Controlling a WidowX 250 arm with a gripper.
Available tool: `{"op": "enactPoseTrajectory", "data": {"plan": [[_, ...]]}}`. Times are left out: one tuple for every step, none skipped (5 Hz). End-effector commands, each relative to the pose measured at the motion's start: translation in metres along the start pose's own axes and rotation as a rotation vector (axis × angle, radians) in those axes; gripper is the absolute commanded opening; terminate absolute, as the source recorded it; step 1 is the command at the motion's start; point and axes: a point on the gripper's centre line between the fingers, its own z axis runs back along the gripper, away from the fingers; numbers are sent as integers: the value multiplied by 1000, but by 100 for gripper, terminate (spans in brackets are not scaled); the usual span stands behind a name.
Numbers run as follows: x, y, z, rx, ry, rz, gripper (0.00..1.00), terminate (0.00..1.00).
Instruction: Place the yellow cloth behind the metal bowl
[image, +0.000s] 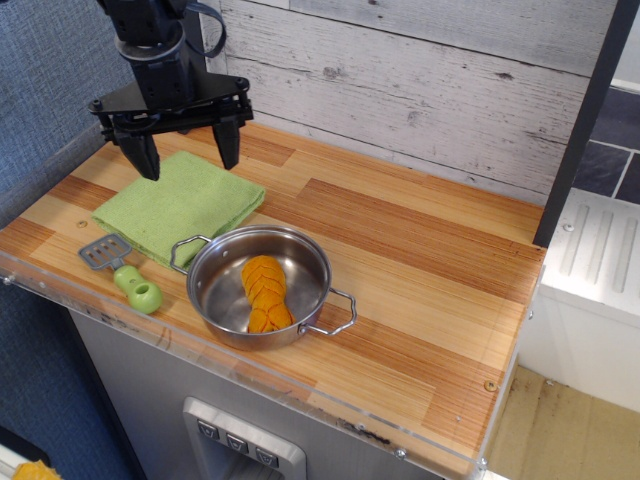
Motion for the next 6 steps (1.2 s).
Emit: {"op": "enactPoseTrajectory", "data": {"plan": [[28,14,-8,8,-41,46,100,0],[27,14,-24,53,-17,36,100,0],[20,7,-41,83,4,36,100,0],[17,1,-51,103,23,30,100,0],[14,-1,-62,123,41,28,100,0],[13,0,-70,128,56,43,100,0]]}}
